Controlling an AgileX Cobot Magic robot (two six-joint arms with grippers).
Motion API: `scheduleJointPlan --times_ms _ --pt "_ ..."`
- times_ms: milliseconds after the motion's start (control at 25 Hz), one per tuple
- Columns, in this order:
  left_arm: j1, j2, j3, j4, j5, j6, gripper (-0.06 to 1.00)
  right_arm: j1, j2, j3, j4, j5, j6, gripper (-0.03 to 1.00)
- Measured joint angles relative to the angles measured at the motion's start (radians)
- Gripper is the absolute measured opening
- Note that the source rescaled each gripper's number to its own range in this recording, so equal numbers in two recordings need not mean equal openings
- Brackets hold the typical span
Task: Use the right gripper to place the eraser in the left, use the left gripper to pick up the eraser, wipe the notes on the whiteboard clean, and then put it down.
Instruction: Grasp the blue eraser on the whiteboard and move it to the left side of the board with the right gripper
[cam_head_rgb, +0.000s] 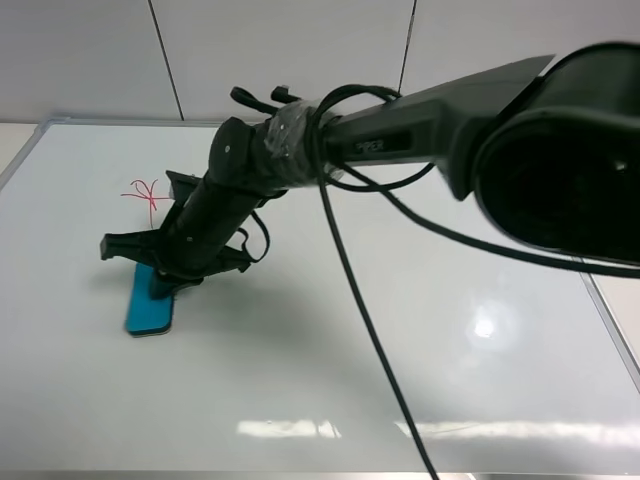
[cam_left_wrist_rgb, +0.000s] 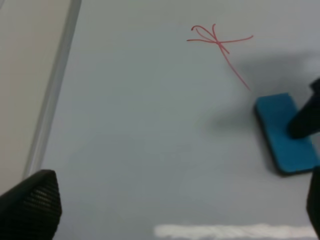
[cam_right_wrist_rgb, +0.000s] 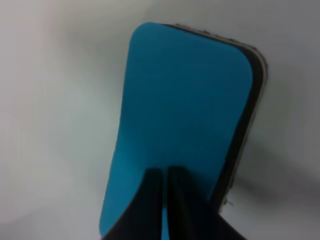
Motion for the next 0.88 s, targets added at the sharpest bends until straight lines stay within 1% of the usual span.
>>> scheduleJointPlan --times_ms 40,160,200,240,400,520,600,680,800,880 --pt "0.0 0.0 0.0 0.0 0.0 0.0 1.0 0.0 0.0 0.0 0.0 0.0 0.0 0.01" --pt "0.0 0.0 0.0 0.0 0.0 0.0 1.0 0.025 0.073 -0.104 0.084 0.007 -0.002 0.02" --pt "0.0 0.0 0.0 0.0 0.0 0.0 1.0 0.039 0.114 -0.179 0.119 0.01 -0.002 0.02" --pt "0.0 0.0 0.0 0.0 0.0 0.0 1.0 0.039 0.114 -0.179 0.119 0.01 -0.002 0.02" --pt "0.0 0.0 0.0 0.0 0.0 0.0 1.0 0.05 0.167 -0.28 0.134 0.018 -0.001 0.03" --pt "0.0 0.0 0.0 0.0 0.0 0.0 1.0 0.051 0.176 -0.314 0.112 0.031 -0.001 0.03" --pt "0.0 0.0 0.0 0.0 0.0 0.0 1.0 0.055 0.172 -0.325 0.072 0.038 -0.001 0.03" --pt "0.0 0.0 0.0 0.0 0.0 0.0 1.0 0.06 0.157 -0.327 -0.004 0.039 0.0 0.03" --pt "0.0 0.0 0.0 0.0 -0.001 0.0 1.0 0.061 0.112 -0.326 -0.204 0.058 0.003 0.03" --pt "0.0 0.0 0.0 0.0 -0.001 0.0 1.0 0.058 0.068 -0.325 -0.32 0.071 0.015 0.04"
